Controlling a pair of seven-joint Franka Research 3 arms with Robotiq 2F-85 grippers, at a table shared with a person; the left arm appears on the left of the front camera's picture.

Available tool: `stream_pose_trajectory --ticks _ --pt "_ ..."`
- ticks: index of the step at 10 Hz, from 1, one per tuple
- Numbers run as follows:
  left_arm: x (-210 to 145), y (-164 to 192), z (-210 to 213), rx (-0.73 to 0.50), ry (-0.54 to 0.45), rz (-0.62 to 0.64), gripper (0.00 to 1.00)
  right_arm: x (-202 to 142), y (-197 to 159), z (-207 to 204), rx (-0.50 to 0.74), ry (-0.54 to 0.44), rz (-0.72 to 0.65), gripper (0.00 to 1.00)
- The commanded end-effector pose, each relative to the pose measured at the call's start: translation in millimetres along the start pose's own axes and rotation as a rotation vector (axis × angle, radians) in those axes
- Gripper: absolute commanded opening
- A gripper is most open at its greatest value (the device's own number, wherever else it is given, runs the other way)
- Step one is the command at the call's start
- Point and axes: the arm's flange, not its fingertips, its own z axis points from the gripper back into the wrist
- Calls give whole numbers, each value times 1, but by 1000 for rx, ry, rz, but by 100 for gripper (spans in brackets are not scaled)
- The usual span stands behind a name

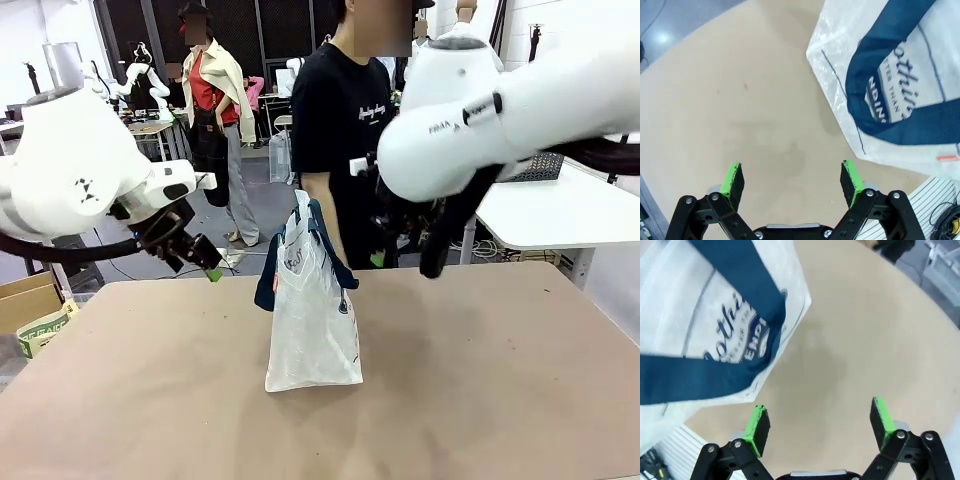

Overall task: Transfer purchased items from the store into the shopping bag.
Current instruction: Open the Reusable shopping bag in the center of the table.

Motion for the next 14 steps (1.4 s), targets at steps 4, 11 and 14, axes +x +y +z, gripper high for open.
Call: stream_pose_trajectory --ticks 4,11,14 --pt "0 0 0 0 0 0 100 0 0 0 0 0 0 100" --pt "18 -9 5 0 21 21 100 27 -7 8 30 -18 -59 100" --pt "55 -22 35 -35 -16 41 100 99 -12 16 36 -27 -71 100"
